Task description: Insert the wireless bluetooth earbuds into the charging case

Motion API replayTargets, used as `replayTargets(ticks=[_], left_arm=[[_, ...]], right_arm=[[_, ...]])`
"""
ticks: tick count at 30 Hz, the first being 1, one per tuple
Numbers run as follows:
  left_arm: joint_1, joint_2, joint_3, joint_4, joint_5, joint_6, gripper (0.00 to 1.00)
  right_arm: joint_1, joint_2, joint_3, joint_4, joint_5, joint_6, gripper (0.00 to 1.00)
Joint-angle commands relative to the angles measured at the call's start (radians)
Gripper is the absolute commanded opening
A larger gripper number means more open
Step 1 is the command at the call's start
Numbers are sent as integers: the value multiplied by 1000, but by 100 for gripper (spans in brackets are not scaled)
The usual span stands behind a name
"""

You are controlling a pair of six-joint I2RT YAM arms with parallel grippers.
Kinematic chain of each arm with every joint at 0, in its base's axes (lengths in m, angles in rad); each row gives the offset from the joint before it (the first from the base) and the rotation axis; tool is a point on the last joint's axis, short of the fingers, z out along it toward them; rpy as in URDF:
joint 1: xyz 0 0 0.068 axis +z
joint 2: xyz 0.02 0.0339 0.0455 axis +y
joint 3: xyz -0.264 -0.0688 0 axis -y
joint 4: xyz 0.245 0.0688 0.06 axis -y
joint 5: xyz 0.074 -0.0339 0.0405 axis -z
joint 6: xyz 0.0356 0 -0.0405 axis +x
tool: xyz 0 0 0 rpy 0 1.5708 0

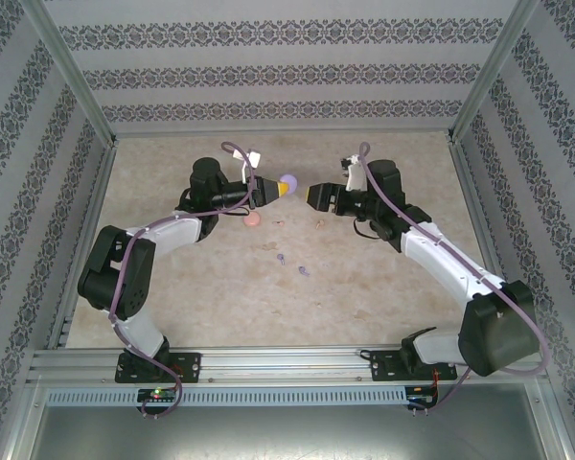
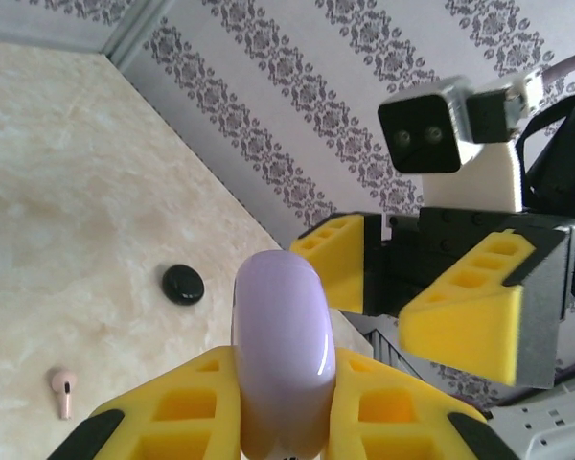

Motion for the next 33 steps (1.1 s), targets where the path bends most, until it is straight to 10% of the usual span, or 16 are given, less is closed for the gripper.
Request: replayTargets(ticks=[1,16,33], left_arm=[[-5,-24,34,-69,57,45,0],[-29,-95,38,-132,91,87,0],[-31,-115,39,-141,120,104,0]], right_arm=[[30,42,41,63,-64,-61,73],[-25,184,40,134,-25,-16,61],[-82,2,-63,201,-193,43,60]])
